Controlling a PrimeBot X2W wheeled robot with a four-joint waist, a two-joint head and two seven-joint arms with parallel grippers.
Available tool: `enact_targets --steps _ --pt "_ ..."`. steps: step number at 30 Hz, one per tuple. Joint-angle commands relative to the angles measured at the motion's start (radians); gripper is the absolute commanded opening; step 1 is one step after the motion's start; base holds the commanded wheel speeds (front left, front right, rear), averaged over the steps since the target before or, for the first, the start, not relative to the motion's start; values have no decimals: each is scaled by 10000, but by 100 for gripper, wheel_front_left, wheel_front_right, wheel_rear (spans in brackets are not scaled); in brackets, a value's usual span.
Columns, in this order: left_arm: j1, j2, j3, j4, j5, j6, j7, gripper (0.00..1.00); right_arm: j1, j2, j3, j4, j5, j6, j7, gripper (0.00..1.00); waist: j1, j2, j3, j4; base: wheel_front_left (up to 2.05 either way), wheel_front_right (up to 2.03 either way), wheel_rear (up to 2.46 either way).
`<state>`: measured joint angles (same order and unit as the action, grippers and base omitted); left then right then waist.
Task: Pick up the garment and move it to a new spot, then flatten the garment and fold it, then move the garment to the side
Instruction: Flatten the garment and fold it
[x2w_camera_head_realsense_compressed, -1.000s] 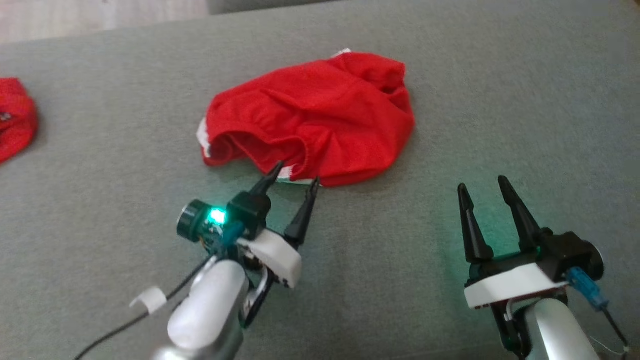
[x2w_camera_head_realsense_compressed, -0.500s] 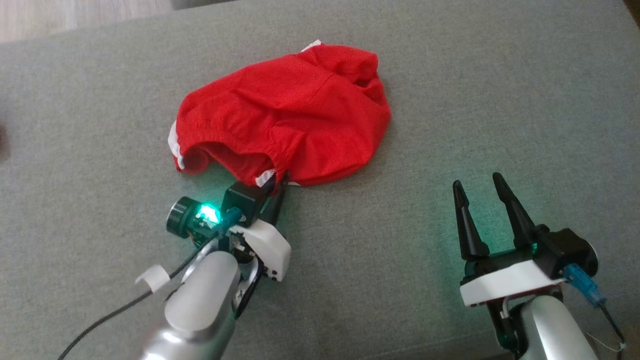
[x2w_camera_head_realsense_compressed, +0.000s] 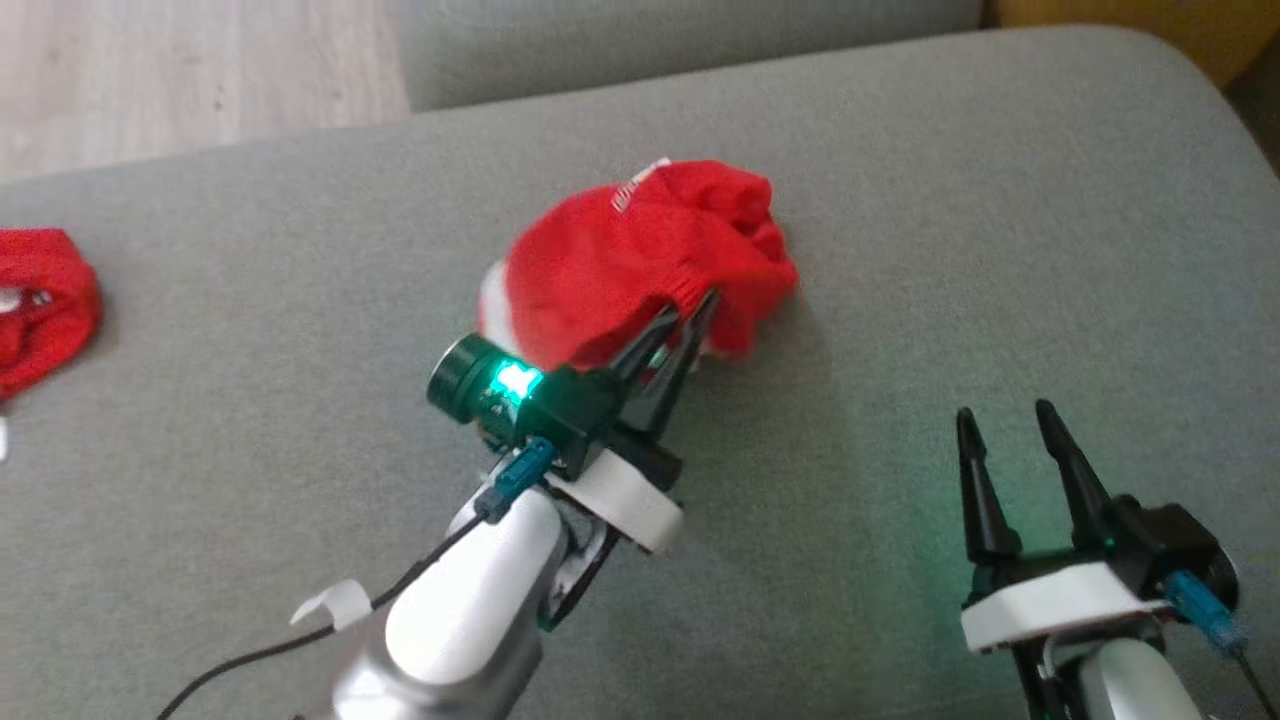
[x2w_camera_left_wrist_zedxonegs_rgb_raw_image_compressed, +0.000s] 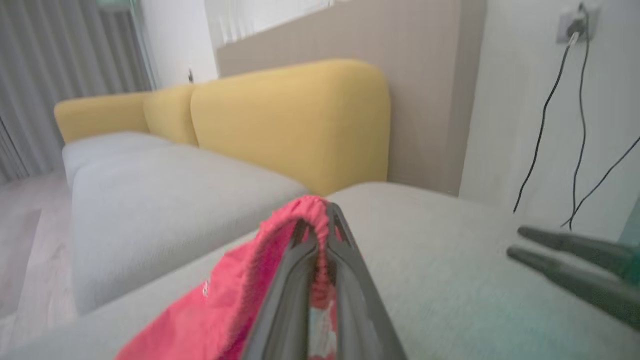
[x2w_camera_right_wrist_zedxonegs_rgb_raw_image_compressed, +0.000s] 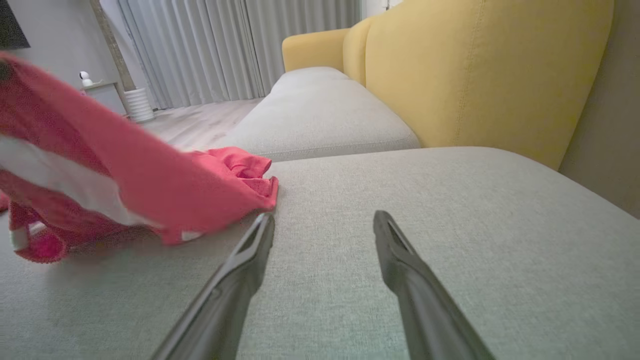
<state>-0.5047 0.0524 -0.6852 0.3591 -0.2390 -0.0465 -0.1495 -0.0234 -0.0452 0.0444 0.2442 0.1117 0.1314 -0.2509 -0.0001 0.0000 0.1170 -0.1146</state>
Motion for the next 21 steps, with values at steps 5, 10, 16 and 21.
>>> enact_targets --steps 5,10,16,21 --pt "-64 -7 292 -2141 -417 471 283 0 107 -51 -143 -300 -196 -7 -109 100 1 0 -481 428 0 0 0" --pt "478 273 904 -2973 -886 1072 953 0 121 -51 -187 -407 -289 -7 -109 100 1 0 -319 663 0 0 0" --pt "1264 1042 2200 -2250 -1425 1755 726 0 -114 -51 -58 -516 -339 -7 -109 100 1 0 230 815 0 0 0" --pt "1768 1580 3264 -1315 -1901 2158 249 0 -329 -51 -49 -576 -422 -7 -109 100 1 0 654 866 0 0 0"
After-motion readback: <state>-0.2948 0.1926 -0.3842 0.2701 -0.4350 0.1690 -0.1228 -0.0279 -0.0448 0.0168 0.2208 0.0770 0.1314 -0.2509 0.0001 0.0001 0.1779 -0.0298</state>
